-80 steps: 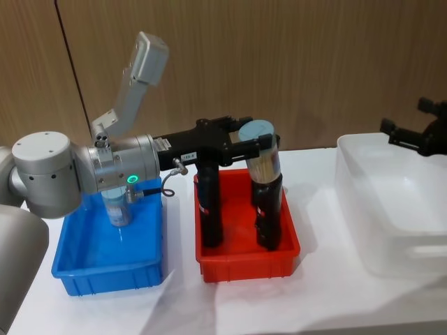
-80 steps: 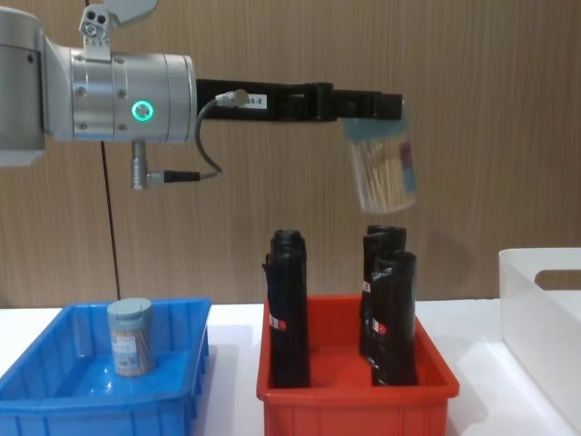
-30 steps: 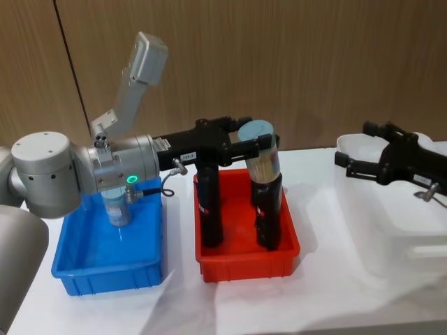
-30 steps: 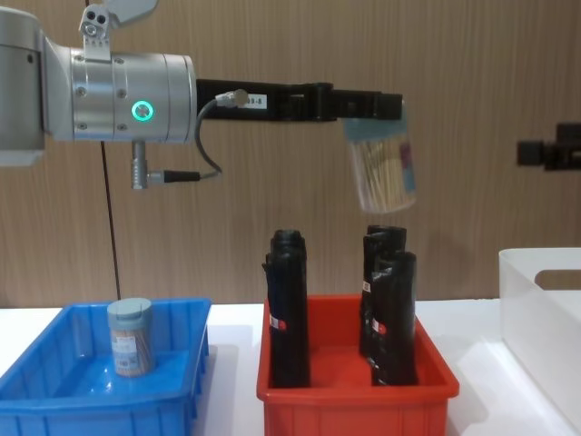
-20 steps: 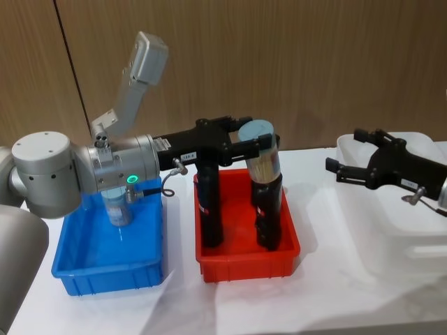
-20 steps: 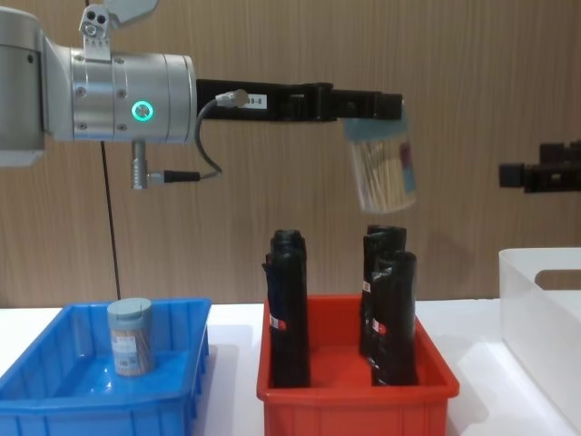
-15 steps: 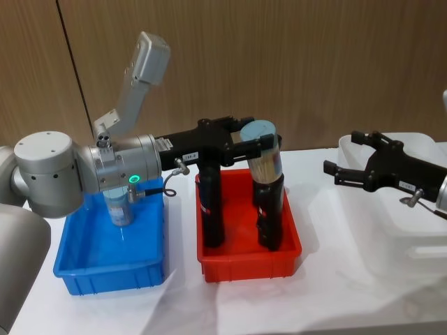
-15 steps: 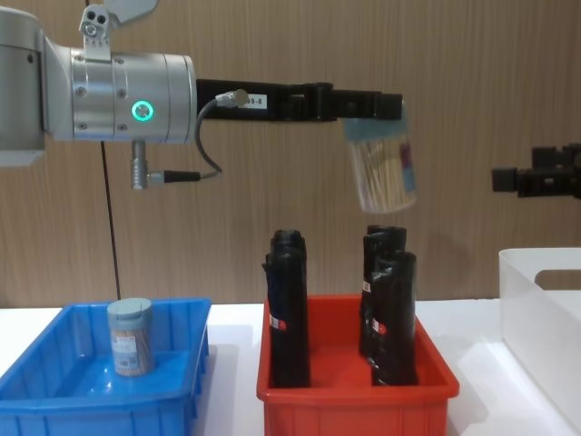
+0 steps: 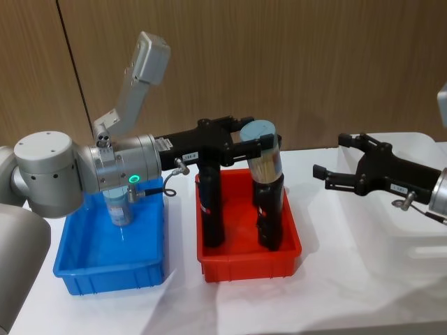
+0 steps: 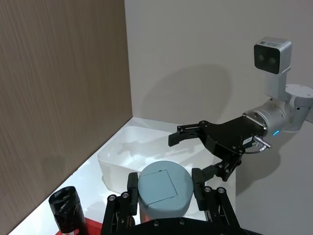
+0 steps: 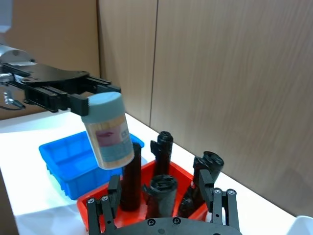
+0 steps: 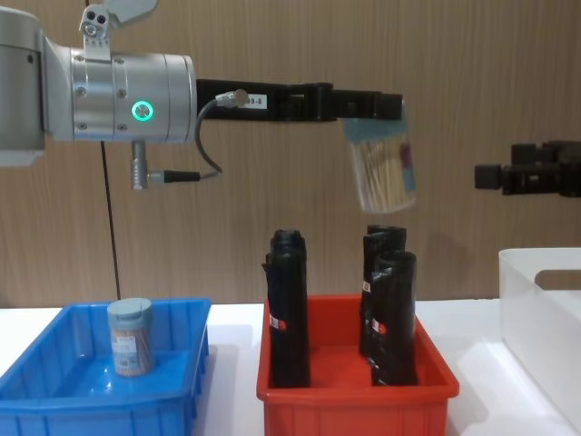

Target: Pick the cotton swabs from the blue box and place them into the white box.

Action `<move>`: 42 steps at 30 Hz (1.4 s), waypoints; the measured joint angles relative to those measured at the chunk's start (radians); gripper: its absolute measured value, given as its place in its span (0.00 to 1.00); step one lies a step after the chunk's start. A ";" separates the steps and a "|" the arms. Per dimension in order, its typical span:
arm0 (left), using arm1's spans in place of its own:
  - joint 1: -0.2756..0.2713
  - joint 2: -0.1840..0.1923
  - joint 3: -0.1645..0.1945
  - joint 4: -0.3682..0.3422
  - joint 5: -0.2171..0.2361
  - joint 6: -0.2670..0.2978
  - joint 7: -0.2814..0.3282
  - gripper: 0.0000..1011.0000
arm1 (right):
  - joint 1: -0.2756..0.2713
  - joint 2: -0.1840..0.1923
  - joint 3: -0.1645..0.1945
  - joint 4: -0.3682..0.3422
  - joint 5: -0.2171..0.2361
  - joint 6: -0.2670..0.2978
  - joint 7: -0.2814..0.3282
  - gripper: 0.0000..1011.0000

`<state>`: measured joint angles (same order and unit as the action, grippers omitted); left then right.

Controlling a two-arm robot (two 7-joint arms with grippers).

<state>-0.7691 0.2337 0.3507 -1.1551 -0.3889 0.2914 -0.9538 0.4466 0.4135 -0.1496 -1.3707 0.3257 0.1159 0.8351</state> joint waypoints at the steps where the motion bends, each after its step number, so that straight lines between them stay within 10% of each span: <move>1: 0.000 0.000 0.000 0.000 0.000 0.000 0.000 0.65 | 0.000 0.000 -0.001 -0.001 0.001 0.000 0.003 0.99; 42: 0.000 0.000 0.000 0.000 0.000 0.000 0.000 0.65 | 0.091 -0.059 -0.081 0.070 -0.019 -0.016 0.059 0.99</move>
<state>-0.7691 0.2337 0.3507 -1.1551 -0.3889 0.2913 -0.9538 0.5379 0.3548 -0.2305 -1.3010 0.3071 0.0995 0.8936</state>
